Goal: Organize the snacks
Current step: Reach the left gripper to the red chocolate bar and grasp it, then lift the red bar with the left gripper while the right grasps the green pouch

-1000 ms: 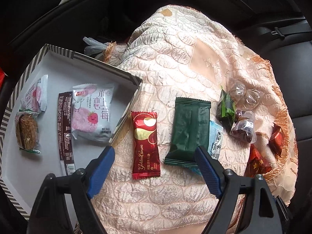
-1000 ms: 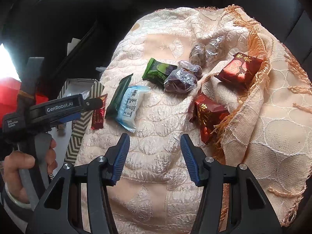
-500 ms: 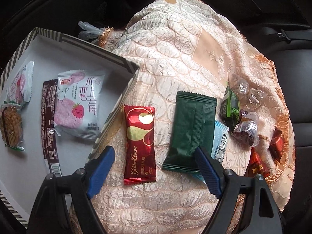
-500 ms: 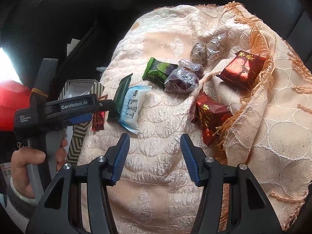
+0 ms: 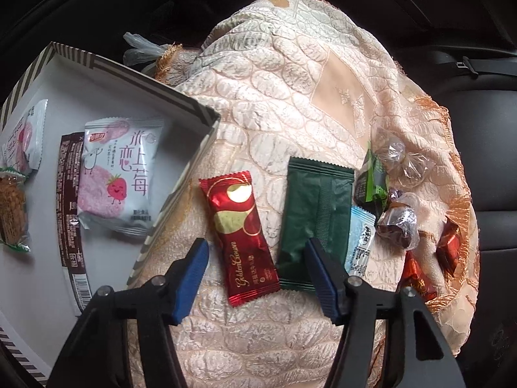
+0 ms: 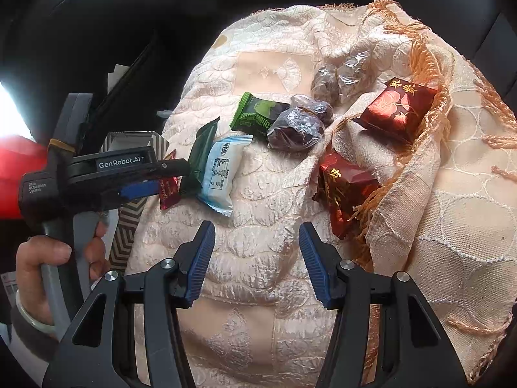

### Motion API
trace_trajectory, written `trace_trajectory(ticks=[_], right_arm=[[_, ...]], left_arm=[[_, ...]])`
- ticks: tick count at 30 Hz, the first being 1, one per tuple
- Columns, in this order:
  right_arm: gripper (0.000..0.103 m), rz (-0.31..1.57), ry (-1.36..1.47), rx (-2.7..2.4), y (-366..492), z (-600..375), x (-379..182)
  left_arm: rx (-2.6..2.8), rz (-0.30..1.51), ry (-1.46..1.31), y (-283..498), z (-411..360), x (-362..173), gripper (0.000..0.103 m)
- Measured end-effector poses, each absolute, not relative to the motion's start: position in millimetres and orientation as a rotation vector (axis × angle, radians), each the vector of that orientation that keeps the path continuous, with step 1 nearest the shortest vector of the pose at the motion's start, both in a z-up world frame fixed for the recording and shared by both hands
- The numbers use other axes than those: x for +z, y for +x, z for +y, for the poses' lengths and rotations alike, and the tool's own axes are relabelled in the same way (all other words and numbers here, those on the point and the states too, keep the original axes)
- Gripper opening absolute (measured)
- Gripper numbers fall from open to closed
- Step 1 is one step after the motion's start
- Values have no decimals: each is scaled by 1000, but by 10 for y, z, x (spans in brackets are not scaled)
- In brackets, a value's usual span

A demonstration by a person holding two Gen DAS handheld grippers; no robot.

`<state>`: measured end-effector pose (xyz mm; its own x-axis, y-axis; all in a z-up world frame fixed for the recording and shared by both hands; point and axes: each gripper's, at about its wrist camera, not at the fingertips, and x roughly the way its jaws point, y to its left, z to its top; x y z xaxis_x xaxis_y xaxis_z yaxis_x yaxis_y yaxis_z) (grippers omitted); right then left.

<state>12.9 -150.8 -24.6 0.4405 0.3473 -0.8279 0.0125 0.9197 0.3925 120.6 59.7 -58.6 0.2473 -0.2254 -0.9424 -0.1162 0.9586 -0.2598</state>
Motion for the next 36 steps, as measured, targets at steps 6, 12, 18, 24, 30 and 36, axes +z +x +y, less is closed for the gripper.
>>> trace_trajectory(ticks=[6, 12, 18, 24, 30, 36], right_arm=[[54, 1101, 356, 229, 172, -1460, -215], [54, 1084, 329, 255, 254, -1375, -113], [54, 1088, 333, 271, 348, -1365, -102], [54, 1084, 336, 288, 501, -1285, -63], [54, 1113, 275, 319, 804, -990, -85], [54, 1181, 199, 285, 1106, -650, -216]], left_arm=[[-24, 1312, -367, 1205, 679, -598, 65], [-6, 1314, -381, 1204, 682, -608, 60], [15, 1308, -366, 1215, 706, -604, 27], [8, 1273, -329, 1100, 687, -502, 27], [-12, 1226, -258, 810, 713, -292, 27], [-8, 1169, -204, 504, 939, -81, 27]])
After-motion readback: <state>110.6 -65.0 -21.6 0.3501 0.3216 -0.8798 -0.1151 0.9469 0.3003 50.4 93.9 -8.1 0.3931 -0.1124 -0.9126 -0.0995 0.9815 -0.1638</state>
